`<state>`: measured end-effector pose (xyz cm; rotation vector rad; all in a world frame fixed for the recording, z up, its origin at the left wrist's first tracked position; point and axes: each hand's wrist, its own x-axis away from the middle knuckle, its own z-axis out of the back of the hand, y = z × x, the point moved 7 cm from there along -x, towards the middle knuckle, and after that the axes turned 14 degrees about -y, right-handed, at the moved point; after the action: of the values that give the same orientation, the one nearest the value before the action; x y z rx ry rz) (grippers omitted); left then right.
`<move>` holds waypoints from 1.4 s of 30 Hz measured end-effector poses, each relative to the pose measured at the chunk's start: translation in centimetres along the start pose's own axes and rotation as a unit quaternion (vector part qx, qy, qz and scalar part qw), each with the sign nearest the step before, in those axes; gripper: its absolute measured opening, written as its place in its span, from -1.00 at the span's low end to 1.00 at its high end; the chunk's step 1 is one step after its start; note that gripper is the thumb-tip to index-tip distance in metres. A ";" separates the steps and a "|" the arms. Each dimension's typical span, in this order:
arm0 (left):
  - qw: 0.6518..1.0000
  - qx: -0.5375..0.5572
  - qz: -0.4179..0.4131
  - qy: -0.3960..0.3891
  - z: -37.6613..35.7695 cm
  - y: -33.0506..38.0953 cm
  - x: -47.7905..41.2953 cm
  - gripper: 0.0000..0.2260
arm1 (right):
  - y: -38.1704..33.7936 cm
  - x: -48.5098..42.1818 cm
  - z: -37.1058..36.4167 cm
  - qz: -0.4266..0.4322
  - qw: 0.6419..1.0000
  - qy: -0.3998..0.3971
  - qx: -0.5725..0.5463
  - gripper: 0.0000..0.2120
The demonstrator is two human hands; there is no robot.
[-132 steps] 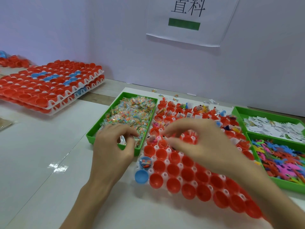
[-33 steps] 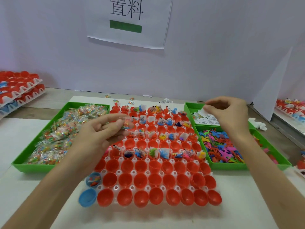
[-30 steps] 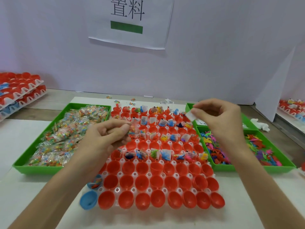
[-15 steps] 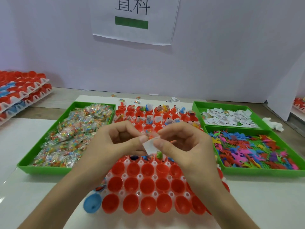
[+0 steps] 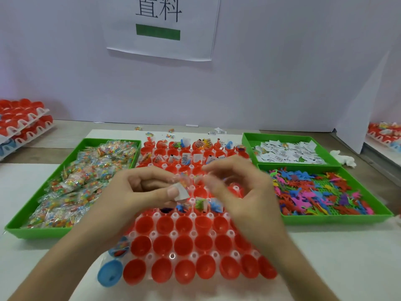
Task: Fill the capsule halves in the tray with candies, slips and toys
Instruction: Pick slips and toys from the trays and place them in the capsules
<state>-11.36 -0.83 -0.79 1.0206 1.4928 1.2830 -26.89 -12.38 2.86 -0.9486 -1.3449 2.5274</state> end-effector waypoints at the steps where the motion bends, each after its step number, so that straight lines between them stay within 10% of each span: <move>1: 1.000 0.010 -0.005 0.013 0.5 0.1 0.0 -0.47 | 0.9 -0.2 2.0 -0.021 0.999 0.014 0.032 -0.89; 10: 0.999 -0.007 -0.030 0.022 2.0 1.2 0.4 -0.52 | 12.9 3.0 13.0 -0.369 0.893 0.015 0.259 -0.94; 15: 0.996 -0.061 -0.050 0.035 2.0 2.5 0.8 -0.80 | 13.3 3.0 13.0 -0.362 0.898 0.015 0.252 -0.94; 24: 0.989 -0.059 -0.098 0.092 -0.7 4.8 4.3 -0.56 | 13.0 2.9 12.7 -0.356 0.899 0.004 0.255 -0.84; 42: 0.955 0.147 -0.084 0.244 -9.7 -1.4 9.2 -0.76 | 11.1 4.2 14.8 -0.244 0.926 0.287 0.006 -0.77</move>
<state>-23.20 5.35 -2.55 0.7623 2.1506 1.2688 -36.89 -27.86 -1.78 -1.0712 -1.1838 1.7065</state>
